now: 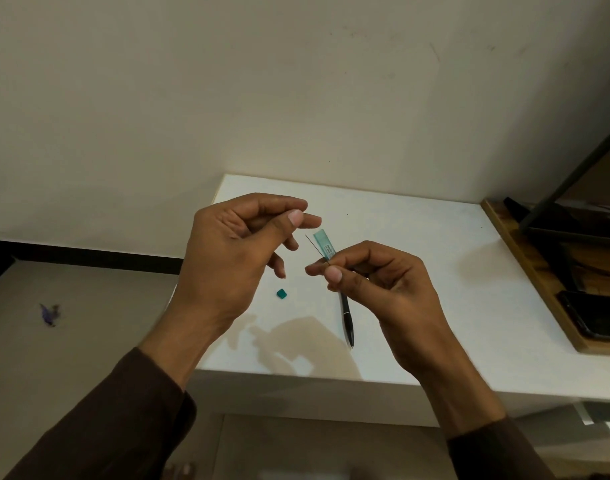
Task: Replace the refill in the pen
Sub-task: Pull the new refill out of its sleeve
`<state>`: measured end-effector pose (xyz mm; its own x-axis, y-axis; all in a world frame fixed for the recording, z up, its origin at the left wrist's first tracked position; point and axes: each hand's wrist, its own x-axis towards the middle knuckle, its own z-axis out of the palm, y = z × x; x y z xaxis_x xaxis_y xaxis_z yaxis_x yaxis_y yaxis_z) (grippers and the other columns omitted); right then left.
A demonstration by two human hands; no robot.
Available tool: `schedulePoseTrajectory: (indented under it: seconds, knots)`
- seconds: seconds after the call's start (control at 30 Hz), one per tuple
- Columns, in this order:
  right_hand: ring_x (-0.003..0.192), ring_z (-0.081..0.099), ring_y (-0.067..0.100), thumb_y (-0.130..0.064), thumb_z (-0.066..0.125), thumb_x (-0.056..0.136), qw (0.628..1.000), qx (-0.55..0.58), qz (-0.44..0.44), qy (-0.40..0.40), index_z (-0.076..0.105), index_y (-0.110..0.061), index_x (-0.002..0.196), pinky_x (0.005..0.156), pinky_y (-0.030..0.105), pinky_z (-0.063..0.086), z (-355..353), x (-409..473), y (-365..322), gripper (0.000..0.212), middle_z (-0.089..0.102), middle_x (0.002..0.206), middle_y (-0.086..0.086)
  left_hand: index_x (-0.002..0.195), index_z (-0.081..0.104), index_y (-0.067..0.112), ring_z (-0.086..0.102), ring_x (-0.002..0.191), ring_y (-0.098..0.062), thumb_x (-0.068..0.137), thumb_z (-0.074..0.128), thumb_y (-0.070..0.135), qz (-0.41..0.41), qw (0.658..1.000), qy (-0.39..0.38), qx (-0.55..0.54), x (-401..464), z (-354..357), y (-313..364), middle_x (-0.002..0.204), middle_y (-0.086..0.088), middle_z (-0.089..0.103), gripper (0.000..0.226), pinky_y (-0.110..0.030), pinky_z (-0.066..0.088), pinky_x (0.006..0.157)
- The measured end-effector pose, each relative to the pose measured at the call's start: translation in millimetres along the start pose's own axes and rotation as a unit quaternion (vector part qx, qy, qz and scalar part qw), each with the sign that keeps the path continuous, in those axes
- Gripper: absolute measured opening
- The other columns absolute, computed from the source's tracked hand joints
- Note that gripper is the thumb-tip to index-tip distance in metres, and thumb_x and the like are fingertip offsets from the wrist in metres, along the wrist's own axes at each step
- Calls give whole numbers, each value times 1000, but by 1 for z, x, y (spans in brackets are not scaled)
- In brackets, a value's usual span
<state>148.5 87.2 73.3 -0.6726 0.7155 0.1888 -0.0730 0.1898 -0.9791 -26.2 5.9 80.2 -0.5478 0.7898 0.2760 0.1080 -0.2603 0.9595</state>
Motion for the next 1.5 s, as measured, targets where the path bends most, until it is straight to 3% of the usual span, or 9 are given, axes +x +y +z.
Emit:
schedulePoseTrajectory:
  seconds: [0.17, 0.37, 0.53, 0.77, 0.93, 1.07, 1.17, 1.33, 1.5]
  knots:
    - [110, 73, 21, -17, 76, 88, 1000, 5, -1, 2, 76, -17, 86, 95, 34, 56, -1, 0, -1, 2, 82, 97, 3, 100, 79, 12, 69, 73, -18, 94, 70, 11, -4, 999, 36, 40, 1, -2, -2, 93, 0, 82, 11, -32, 55, 51]
    - [110, 72, 18, -10, 71, 91, 1000, -1, 4, 16, 76, -19, 86, 98, 38, 55, -1, 1, 3, 11, 83, 98, 2, 100, 79, 17, 58, 69, 1, 87, 79, 28, -125, 917, -18, 379, -6, -6, -48, 90, 9, 73, 17, -4, 35, 58]
    - [110, 72, 18, -8, 71, 92, 1000, 2, 15, 22, 76, -19, 85, 101, 41, 54, -2, -1, 5, 14, 83, 98, 2, 106, 76, 9, 56, 72, -7, 84, 82, 29, -166, 900, 0, 402, -12, 2, -73, 91, -1, 69, 30, -15, 40, 64]
    - [108, 72, 10, -12, 72, 91, 1000, -6, 13, 16, 77, -14, 88, 90, 20, 55, -2, -2, 7, 6, 83, 97, -1, 97, 79, 11, 51, 67, 2, 90, 77, 19, -144, 905, 8, 400, -11, 8, -80, 86, 6, 61, 11, -3, 31, 58]
    - [109, 72, 10, -13, 72, 91, 1000, -14, 15, 15, 77, -12, 89, 89, 18, 55, -3, -2, 10, 6, 83, 97, -2, 85, 74, 14, 63, 68, -4, 86, 80, 13, -165, 930, 34, 326, -6, 4, -71, 85, 2, 73, 5, -10, 40, 57]
    - [99, 74, 12, -13, 71, 92, 1000, -15, 14, 20, 77, -9, 94, 85, 26, 57, -1, -2, 11, 7, 82, 97, 1, 92, 79, 10, 66, 63, -14, 78, 84, 8, -168, 984, 27, 50, 7, 3, -33, 79, -8, 79, 15, -25, 50, 56]
    - [98, 74, 16, -20, 69, 91, 1000, -15, 15, 20, 76, -9, 96, 84, 31, 60, 0, -2, 10, 14, 82, 96, -1, 102, 79, 3, 60, 69, -18, 72, 80, 7, -169, 979, -30, -106, 10, -1, -10, 88, -13, 75, 30, -28, 46, 54]
    - [92, 75, 21, -26, 68, 88, 1000, -20, 11, 19, 75, -8, 98, 80, 35, 61, 2, -1, 12, 22, 81, 95, 3, 98, 79, -3, 59, 69, -16, 73, 75, 12, -178, 970, -117, -117, 5, -5, -2, 79, -9, 73, 29, -26, 47, 55]
    - [93, 74, 21, -31, 68, 85, 999, -22, 20, 22, 75, -8, 97, 80, 35, 61, 3, 0, 14, 27, 82, 94, 1, 91, 79, 1, 58, 69, -19, 74, 78, 16, -167, 977, -108, -75, 6, -9, -4, 83, -11, 74, 23, -26, 49, 55]
